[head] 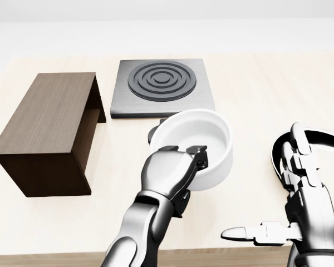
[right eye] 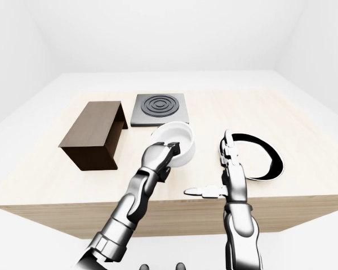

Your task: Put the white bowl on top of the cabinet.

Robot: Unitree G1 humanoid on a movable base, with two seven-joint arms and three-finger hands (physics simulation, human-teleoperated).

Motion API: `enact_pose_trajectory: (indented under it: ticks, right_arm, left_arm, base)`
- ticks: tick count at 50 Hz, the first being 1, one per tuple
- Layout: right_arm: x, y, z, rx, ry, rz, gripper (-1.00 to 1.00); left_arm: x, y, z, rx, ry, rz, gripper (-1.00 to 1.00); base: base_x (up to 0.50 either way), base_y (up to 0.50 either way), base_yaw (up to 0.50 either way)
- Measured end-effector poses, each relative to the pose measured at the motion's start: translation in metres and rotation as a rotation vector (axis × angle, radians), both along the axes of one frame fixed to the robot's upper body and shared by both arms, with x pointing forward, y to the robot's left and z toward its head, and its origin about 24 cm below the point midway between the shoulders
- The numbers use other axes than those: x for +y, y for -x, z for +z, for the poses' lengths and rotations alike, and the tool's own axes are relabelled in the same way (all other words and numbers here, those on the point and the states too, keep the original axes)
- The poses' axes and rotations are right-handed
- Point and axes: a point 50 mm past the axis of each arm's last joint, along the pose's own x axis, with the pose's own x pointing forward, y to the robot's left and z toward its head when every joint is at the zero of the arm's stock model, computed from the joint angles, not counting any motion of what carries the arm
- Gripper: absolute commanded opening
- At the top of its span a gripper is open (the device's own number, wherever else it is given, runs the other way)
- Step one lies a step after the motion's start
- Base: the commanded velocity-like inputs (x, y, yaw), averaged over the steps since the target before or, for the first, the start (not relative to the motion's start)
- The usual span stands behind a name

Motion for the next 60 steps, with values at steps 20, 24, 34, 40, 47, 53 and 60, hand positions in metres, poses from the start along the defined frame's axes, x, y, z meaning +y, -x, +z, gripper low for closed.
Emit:
enact_pose_trajectory:
  ticks: [20, 24, 34, 40, 47, 53, 60]
  right_arm:
    - [0.002, -0.002, -0.003, 0.007, 0.006, 0.007, 1.0]
    - [0.003, -0.002, -0.004, 0.008, 0.007, 0.008, 1.0]
    - [0.005, -0.001, -0.005, 0.009, 0.011, 0.012, 1.0]
    - [0.006, -0.001, -0.006, 0.01, 0.014, 0.015, 1.0]
    - [0.007, 0.0, -0.006, 0.009, 0.017, 0.017, 1.0]
    - [0.008, 0.0, -0.007, 0.009, 0.019, 0.019, 1.0]
    - [0.009, 0.001, -0.007, 0.009, 0.021, 0.021, 1.0]
  left_arm:
    - [0.001, 0.0, 0.042, -0.084, -0.041, -0.029, -1.0]
    - [0.003, -0.001, 0.049, -0.1, -0.057, -0.027, -1.0]
    - [0.01, -0.001, 0.068, -0.139, -0.099, -0.011, -1.0]
    - [0.018, -0.001, 0.08, -0.16, -0.121, 0.008, -1.0]
    - [0.029, 0.0, 0.095, -0.187, -0.136, 0.034, -1.0]
    - [0.038, 0.002, 0.106, -0.208, -0.147, 0.055, -1.0]
    - [0.047, 0.007, 0.12, -0.237, -0.158, 0.08, -1.0]
  base:
    - [0.0, 0.0, 0.0]
    - [0.0, 0.0, 0.0]
    - [0.0, 0.0, 0.0]
    - [0.0, 0.0, 0.0]
    - [0.0, 0.0, 0.0]
    - [0.0, 0.0, 0.0]
    - [0.0, 0.0, 0.0]
